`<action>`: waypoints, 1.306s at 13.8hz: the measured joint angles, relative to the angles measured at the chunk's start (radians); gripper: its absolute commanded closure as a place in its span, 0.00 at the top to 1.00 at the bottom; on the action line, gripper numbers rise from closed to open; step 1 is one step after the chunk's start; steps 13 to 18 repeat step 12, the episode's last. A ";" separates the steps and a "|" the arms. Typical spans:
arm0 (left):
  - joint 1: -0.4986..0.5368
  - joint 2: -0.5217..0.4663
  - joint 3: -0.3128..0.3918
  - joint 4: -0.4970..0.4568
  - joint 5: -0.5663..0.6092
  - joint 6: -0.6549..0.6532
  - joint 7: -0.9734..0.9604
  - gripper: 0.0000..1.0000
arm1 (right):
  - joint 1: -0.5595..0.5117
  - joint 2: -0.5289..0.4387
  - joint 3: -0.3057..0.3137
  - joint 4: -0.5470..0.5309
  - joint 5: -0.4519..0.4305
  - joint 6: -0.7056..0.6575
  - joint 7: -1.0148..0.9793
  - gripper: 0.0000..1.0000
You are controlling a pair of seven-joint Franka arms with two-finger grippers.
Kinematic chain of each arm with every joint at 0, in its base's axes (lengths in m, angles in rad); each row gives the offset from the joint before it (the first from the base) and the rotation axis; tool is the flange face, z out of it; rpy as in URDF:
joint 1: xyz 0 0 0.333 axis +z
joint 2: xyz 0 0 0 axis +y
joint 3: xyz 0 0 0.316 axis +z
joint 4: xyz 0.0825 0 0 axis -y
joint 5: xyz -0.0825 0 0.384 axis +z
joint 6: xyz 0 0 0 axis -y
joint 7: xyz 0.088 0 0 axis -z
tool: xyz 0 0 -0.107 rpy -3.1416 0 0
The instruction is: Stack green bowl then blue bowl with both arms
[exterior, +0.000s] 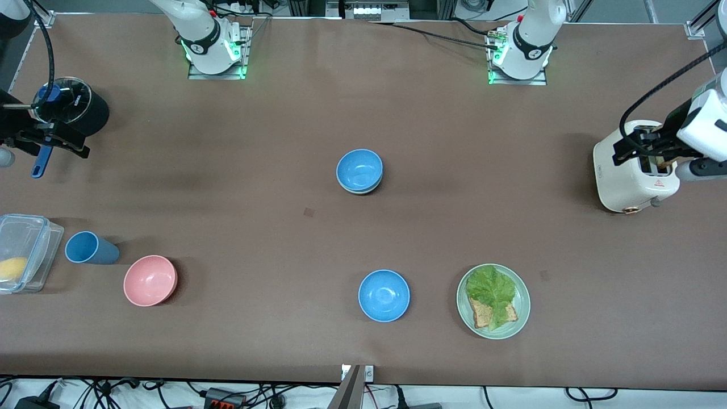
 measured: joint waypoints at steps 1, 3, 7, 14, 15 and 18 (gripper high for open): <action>-0.001 0.000 -0.001 -0.002 0.000 0.000 0.002 1.00 | 0.000 0.000 0.000 0.000 0.000 0.000 0.000 1.00; -0.005 0.001 -0.002 -0.010 -0.001 0.000 0.003 1.00 | 0.000 0.000 0.000 0.000 0.000 0.000 0.000 1.00; -0.011 0.002 -0.002 -0.013 -0.006 -0.001 0.003 1.00 | 0.000 0.000 0.000 0.000 0.000 0.000 0.000 1.00; -0.011 0.002 -0.002 -0.013 -0.029 -0.002 0.003 1.00 | 0.000 0.000 0.000 0.000 0.000 0.000 0.000 1.00; -0.011 0.002 -0.002 -0.013 -0.029 -0.002 0.003 1.00 | 0.000 0.000 0.000 0.000 0.000 0.000 0.000 1.00; -0.011 0.002 -0.002 -0.013 -0.029 -0.002 0.003 1.00 | 0.000 0.000 0.000 0.000 0.000 0.000 0.000 1.00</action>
